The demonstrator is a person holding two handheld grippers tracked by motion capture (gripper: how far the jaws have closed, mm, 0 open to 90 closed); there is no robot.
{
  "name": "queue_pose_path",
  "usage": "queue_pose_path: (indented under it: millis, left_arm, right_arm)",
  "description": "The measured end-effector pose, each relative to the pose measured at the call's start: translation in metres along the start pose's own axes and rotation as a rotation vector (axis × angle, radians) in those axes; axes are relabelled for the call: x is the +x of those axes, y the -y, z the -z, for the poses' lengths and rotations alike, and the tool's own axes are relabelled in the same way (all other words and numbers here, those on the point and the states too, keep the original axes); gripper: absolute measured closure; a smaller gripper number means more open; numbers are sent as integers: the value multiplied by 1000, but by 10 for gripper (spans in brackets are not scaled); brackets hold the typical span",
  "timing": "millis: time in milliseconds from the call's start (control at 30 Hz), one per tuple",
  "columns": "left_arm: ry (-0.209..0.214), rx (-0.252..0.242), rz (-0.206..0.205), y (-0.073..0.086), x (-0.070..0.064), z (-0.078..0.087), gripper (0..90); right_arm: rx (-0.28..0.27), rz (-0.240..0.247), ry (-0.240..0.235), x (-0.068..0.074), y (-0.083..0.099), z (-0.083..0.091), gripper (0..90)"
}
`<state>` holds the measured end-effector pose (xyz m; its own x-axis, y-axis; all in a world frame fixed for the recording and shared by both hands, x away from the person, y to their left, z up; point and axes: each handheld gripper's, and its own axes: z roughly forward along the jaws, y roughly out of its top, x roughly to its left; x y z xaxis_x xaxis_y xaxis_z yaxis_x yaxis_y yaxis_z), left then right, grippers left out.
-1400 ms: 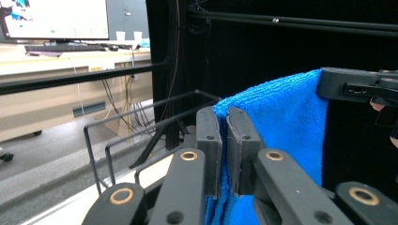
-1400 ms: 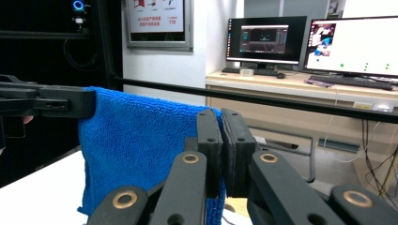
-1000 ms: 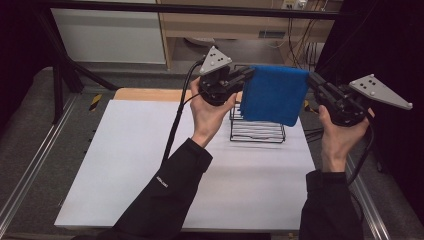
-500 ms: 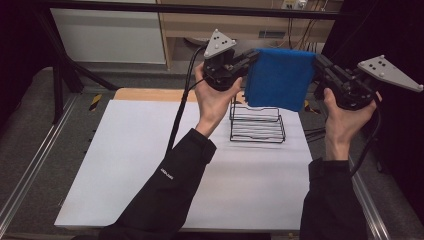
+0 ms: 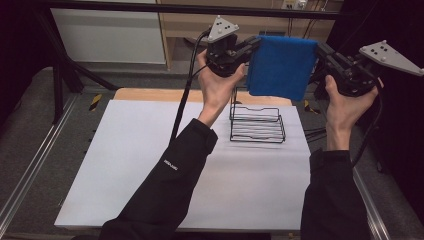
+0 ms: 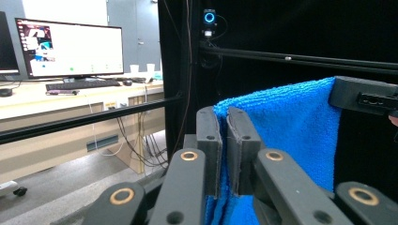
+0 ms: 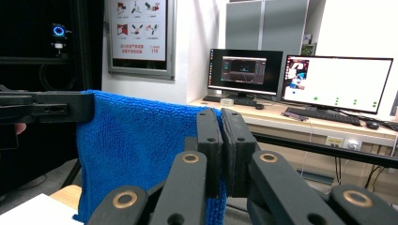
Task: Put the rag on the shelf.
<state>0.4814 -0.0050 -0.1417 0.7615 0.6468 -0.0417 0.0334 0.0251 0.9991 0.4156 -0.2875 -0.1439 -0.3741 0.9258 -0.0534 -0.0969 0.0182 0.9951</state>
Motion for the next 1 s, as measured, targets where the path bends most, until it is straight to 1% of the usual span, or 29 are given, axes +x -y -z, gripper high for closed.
queue_pose_path:
  millis: [67,133,300,400,533,667,733,767,867,933,1000]
  left_arm:
    - [-5,-8,-3,-1,1,-2,845]
    - [-13,-4,-9,-2,3,-5,845]
    - [-23,-14,1,-2,8,-11,845]
    - [-45,-13,-23,-1,12,-14,845]
    - [-55,-14,-18,3,17,-18,845]
    - [-70,-10,-21,6,23,-23,845]
    - [-63,-21,-1,7,26,-25,845]
    - [-64,-21,1,7,28,-26,845]
    - [-70,-15,-16,9,30,-29,845]
    - [-66,-11,-14,12,32,-31,845]
    - [-67,-3,-22,16,33,-32,845]
  right_arm:
    - [-3,-1,1,-2,-2,-3,876]
    - [-4,-2,3,-3,-3,-7,876]
    - [3,-7,11,-8,-3,-18,876]
    - [8,-9,8,-10,-2,-26,876]
    - [13,-10,5,-13,2,-36,876]
    - [21,-27,2,-16,7,-45,876]
    - [24,-22,0,-18,9,-49,876]
    - [26,-22,1,-18,9,-51,876]
    - [25,-24,-1,-21,11,-55,876]
    - [29,-19,-2,-22,13,-57,876]
    - [38,-17,-2,-24,16,-59,876]
